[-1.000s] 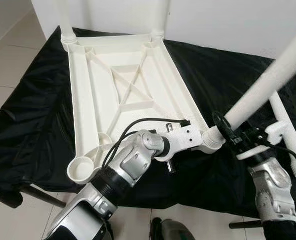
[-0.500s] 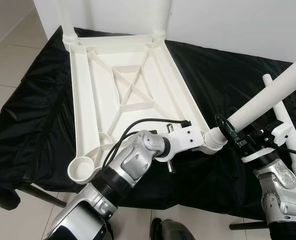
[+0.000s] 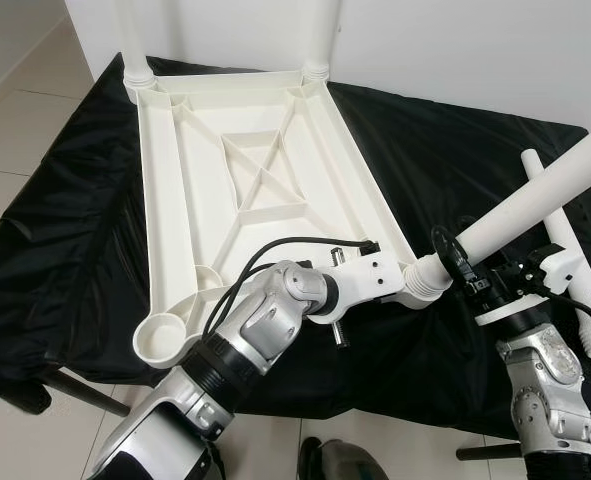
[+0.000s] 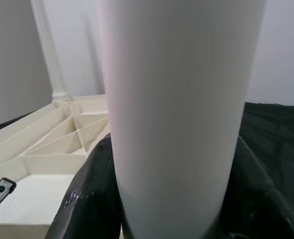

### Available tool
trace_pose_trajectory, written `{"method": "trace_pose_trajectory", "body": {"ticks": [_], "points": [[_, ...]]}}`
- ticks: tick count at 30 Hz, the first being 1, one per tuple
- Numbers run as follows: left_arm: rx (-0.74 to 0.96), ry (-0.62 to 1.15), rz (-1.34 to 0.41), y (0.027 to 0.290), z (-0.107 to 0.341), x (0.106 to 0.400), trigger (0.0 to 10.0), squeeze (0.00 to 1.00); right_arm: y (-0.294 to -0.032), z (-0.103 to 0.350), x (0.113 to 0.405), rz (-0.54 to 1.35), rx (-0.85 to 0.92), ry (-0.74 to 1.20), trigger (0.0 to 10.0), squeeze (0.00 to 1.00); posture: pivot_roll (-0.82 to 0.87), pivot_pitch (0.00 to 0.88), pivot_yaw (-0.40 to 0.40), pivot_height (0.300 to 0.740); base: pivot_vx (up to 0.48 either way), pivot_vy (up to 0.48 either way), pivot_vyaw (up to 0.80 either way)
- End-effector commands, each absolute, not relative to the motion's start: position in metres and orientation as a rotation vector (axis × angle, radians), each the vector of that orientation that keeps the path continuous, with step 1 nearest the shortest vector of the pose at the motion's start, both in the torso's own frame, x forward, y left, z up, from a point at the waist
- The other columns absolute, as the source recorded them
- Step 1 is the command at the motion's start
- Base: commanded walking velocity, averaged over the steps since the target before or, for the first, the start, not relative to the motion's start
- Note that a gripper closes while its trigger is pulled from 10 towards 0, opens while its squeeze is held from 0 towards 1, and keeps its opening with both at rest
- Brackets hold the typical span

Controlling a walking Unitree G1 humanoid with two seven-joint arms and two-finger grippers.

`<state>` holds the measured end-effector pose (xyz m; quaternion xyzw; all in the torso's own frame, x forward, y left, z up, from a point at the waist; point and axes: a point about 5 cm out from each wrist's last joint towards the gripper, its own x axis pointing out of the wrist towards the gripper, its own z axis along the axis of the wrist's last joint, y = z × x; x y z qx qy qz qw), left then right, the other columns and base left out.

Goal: Building children table

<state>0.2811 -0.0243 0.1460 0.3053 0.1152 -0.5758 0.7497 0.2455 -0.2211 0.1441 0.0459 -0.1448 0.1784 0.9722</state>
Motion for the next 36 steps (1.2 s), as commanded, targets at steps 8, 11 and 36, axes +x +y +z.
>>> {"method": "trace_pose_trajectory", "body": {"ticks": [8, 11, 36], "points": [[0.691, 0.184, -1.157, -0.022, 0.157, 0.287, 10.0, 0.00, -0.214, 0.081, 0.231, 0.218, 0.158, 0.060, 10.0, 0.00, -0.04, 0.115, -0.028, 0.740, 0.000, 0.000, 0.00], [0.689, 0.184, -1.154, -0.022, 0.157, 0.288, 10.0, 0.00, -0.207, 0.084, 0.234, 0.158, 0.144, 0.044, 10.0, 0.00, -0.04, 0.116, -0.029, 0.740, 0.000, 0.000, 0.00], [0.685, 0.178, -1.136, -0.020, 0.159, 0.291, 10.0, 0.00, -0.163, 0.114, 0.259, -0.059, 0.140, -0.073, 10.0, 0.00, -0.03, 0.107, -0.040, 0.740, 0.000, 0.000, 0.00]]}}
